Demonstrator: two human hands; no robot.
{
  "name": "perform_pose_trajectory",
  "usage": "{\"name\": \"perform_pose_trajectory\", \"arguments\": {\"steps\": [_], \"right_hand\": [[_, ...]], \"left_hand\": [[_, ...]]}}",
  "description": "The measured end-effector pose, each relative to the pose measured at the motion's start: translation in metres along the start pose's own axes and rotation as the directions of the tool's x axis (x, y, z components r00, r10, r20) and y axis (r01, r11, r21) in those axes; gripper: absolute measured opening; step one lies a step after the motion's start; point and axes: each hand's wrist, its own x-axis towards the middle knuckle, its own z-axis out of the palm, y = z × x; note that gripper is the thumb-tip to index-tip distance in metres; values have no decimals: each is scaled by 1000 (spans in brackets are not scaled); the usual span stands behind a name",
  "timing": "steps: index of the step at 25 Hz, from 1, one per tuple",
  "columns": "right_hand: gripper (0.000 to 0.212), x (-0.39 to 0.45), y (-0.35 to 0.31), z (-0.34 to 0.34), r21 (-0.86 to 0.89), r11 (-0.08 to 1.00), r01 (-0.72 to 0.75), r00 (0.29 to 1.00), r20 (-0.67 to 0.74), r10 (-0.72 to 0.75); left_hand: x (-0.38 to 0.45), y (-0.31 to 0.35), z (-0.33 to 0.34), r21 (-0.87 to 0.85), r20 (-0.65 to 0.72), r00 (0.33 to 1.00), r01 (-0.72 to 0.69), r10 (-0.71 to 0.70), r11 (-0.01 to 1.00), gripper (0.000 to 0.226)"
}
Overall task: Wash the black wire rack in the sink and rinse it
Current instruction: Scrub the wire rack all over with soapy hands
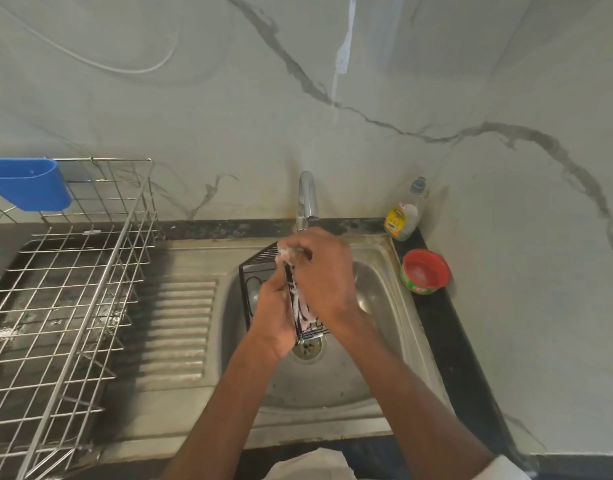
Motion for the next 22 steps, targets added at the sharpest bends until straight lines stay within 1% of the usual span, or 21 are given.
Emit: {"name": "perform_pose_trajectory", "arguments": {"steps": [1,2,3,4,5,6,7,9,10,11,13,14,15,18,19,20,21,22], "right_hand": [[25,-8,-1,3,-53,997,60,998,33,-58],[27,-19,0,7,-80,989,126,990,77,-120],[27,-32,4,7,-73,981,179,977,128,-168],[26,-42,8,5,-41,979,199,967,172,-190],[26,-49,16,1,-24,982,189,966,186,-181],[28,-50,24,-3,-48,988,147,976,168,-137],[30,-48,32,-7,-106,990,88,989,129,-74],[34,-45,42,-11,-208,977,-34,999,33,42],[33,-44,42,-10,-221,973,-60,998,16,65],[31,-46,39,-9,-218,975,-45,998,30,53],[27,-51,33,-3,-174,983,54,995,96,-37],[26,-54,32,-2,-150,984,91,992,102,-76],[25,-54,34,-1,-136,986,97,994,68,-88],[25,-48,44,1,-103,992,72,987,-136,-86],[26,-49,43,2,-75,995,64,983,-164,-76],[27,-51,40,5,-38,998,52,987,-152,-58],[28,-52,34,9,6,999,46,994,-103,-46],[28,-54,32,13,36,997,71,997,-37,-70]], "left_hand": [[0,1,0,-60,0,1000,-3,3,998,52],[-2,5,0,-116,-29,999,-22,19,993,47],[1,8,-5,-166,-63,997,-48,38,985,49],[2,12,-9,-200,-88,995,-71,54,977,58],[2,15,-12,-208,-97,993,-85,66,974,68],[1,16,-12,-210,-108,991,-102,80,972,76],[2,16,-14,-215,-107,989,-127,106,968,78],[2,18,-10,-223,-123,982,-170,145,960,73],[4,19,-9,-222,-153,976,-188,157,957,70],[7,19,-11,-231,-182,969,-205,165,951,68],[13,18,-17,-262,-238,957,-229,167,938,67],[14,19,-20,-280,-257,951,-243,171,929,66],[14,19,-21,-307,-256,952,-247,171,919,65],[12,19,-22,-364,-268,950,-256,162,896,64],[12,22,-20,-378,-268,950,-256,160,890,61],[15,23,-20,-402,-280,947,-264,157,877,58],[15,26,-18,-435,-295,942,-282,161,855,56],[17,26,-19,-460,-327,931,-306,161,833,59]]}}
